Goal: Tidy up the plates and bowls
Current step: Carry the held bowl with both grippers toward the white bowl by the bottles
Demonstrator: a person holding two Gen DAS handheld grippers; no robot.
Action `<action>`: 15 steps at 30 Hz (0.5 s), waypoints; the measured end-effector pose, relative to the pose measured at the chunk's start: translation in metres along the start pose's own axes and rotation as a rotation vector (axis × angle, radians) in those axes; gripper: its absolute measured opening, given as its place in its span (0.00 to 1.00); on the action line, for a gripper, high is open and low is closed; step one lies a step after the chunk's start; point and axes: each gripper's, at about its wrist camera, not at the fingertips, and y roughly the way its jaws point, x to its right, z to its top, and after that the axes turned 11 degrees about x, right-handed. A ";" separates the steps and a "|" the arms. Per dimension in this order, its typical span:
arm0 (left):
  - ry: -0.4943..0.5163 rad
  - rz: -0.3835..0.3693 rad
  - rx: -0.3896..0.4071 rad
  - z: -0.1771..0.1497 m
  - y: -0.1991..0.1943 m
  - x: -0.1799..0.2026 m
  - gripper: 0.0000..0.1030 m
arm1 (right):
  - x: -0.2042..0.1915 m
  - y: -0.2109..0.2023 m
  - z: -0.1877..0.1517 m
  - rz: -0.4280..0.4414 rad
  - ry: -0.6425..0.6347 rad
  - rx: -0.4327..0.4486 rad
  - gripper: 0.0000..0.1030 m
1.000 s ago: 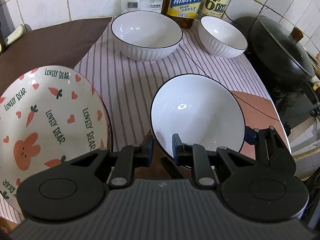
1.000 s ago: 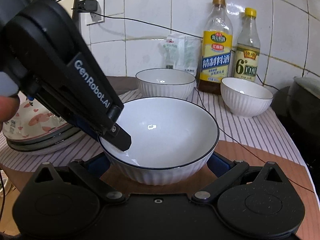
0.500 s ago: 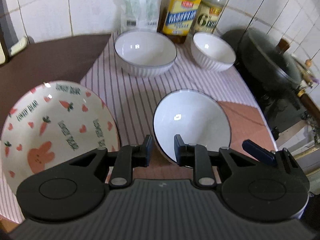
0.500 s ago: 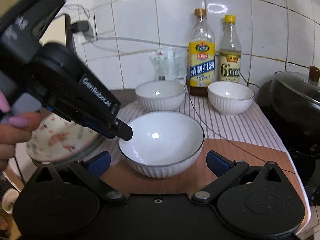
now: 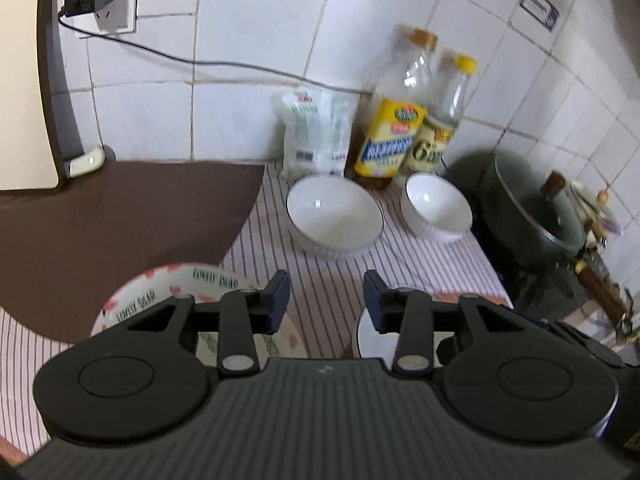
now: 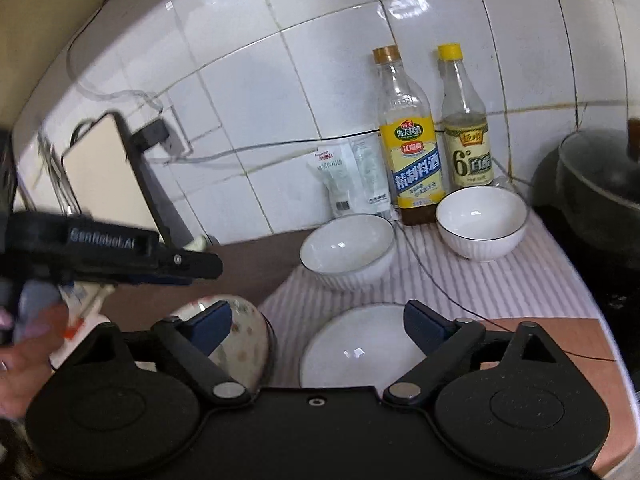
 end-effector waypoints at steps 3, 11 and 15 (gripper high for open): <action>-0.004 -0.005 0.013 0.012 0.013 -0.006 0.42 | 0.003 0.018 0.016 -0.003 0.046 -0.017 0.88; -0.032 0.012 -0.011 0.020 0.069 -0.020 0.49 | 0.030 0.083 0.038 -0.046 0.203 -0.119 0.78; -0.029 0.043 -0.041 0.016 0.104 -0.028 0.49 | 0.049 0.115 0.039 -0.066 0.286 -0.174 0.72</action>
